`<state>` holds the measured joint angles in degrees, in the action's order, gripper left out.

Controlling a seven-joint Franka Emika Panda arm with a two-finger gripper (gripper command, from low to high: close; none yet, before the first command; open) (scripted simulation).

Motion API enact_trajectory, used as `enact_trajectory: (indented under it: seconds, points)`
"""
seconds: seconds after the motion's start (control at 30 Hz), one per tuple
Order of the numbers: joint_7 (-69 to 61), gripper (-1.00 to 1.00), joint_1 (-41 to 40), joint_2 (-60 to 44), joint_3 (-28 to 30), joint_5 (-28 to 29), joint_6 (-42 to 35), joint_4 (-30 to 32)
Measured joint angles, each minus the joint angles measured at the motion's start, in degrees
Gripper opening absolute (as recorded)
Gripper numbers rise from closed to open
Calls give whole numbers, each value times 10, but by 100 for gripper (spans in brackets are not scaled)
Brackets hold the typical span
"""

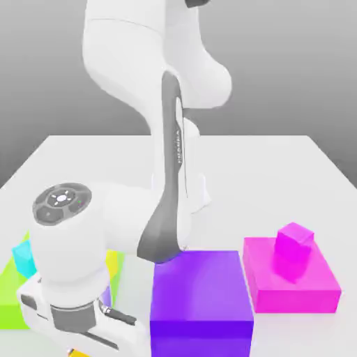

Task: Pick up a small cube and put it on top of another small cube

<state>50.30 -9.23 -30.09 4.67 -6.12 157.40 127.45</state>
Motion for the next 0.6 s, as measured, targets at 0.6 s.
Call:
enact_trajectory:
  seconds: [0.6]
  points:
    - [32, -100, 166, 261, -123, 21, -116, 130]
